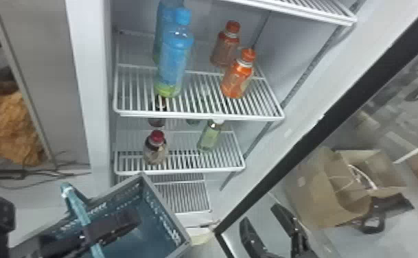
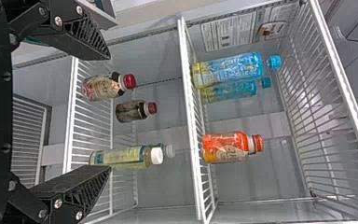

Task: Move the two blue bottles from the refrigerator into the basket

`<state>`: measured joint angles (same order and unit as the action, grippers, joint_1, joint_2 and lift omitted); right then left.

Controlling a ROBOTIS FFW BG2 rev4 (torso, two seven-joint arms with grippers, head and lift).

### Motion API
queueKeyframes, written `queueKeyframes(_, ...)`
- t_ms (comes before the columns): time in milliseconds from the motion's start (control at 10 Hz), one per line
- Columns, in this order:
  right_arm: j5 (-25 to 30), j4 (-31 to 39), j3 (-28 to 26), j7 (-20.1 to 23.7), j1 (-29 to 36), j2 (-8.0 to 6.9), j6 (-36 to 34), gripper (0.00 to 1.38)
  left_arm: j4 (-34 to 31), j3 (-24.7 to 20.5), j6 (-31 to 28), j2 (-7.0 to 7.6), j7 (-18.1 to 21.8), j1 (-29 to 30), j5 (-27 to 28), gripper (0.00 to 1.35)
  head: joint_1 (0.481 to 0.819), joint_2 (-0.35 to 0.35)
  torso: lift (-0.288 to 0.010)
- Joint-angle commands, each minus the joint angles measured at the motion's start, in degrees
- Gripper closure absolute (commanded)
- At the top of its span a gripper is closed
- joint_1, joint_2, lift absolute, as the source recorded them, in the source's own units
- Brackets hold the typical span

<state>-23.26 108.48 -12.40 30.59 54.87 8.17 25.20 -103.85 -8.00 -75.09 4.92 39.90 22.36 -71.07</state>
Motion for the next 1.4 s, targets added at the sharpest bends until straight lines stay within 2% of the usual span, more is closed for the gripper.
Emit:
queueKeyframes(0, 0.2, 0.1, -0.1, -0.1, 0.1, -0.09, 0.3, 0.22, 0.0, 0.0, 0.0, 0.0, 0.0, 0.1, -0.1, 1.2, 0.695, -0.35, -0.01)
queueKeyframes(900, 2.1, 1.8, -0.2, -0.4, -0.6, 0.0, 0.1, 0.22, 0.0, -0.1, 0.0, 0.0, 0.0, 0.1, -0.2, 1.2, 0.695, -0.35, -0.01)
queueKeyframes(1000, 2.5, 2.3, -0.3, -0.3, -1.7, 0.0, -0.3, 0.22, 0.0, -0.1, 0.0, 0.0, 0.0, 0.1, -0.2, 1.2, 0.695, -0.35, -0.01)
queueKeyframes(1200, 6.7, 5.9, -1.5, 0.8, -3.6, 0.0, -3.3, 0.22, 0.0, -0.1, 0.0, 0.0, 0.0, 0.1, -0.2, 1.2, 0.695, -0.35, -0.01)
queueKeyframes(1300, 5.9, 6.3, -1.4, 0.9, -4.1, 0.0, -4.2, 0.21, 0.0, -0.1, 0.0, 0.0, 0.0, 0.1, -0.2, 1.2, 0.695, -0.35, -0.01)
